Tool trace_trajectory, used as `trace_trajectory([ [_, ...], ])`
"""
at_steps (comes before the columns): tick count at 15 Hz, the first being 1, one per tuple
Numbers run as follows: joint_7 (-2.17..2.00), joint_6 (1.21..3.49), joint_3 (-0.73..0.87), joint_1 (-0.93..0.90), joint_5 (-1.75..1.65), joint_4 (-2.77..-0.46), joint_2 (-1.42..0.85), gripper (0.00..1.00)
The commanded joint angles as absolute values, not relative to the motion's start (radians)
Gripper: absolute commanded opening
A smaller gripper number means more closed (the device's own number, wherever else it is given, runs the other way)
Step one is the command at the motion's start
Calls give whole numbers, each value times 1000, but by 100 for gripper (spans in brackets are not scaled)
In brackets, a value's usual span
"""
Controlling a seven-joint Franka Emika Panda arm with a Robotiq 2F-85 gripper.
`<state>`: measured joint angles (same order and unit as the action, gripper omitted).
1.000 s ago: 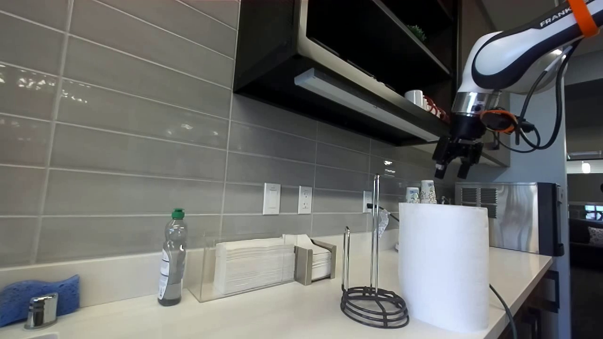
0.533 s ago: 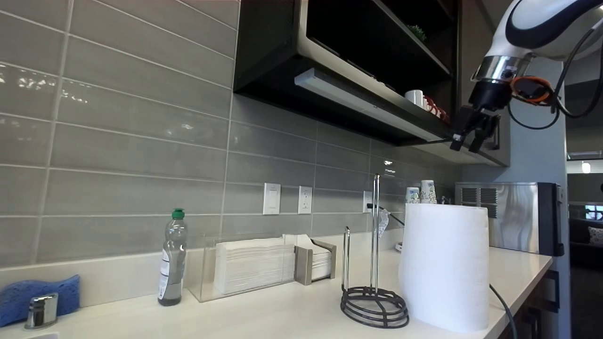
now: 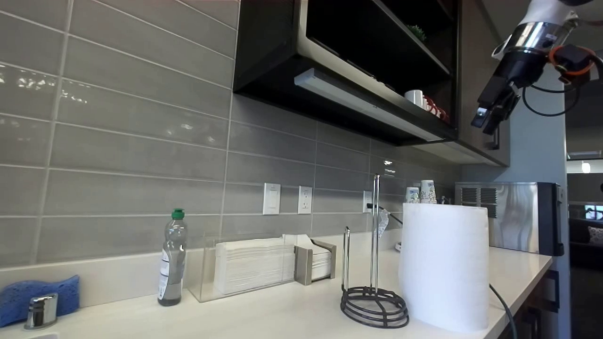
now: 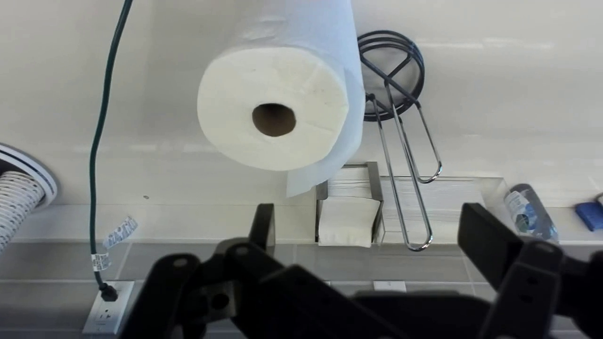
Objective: Shift the paper towel roll to the table
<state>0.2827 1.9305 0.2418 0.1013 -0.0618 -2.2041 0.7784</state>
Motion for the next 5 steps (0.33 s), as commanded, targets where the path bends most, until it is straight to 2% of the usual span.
trace_trajectory([
  [1,337,1866,270,70,-36,-2204,836,100],
  [5,305,1894,255,87,-63,-2200,807,100],
])
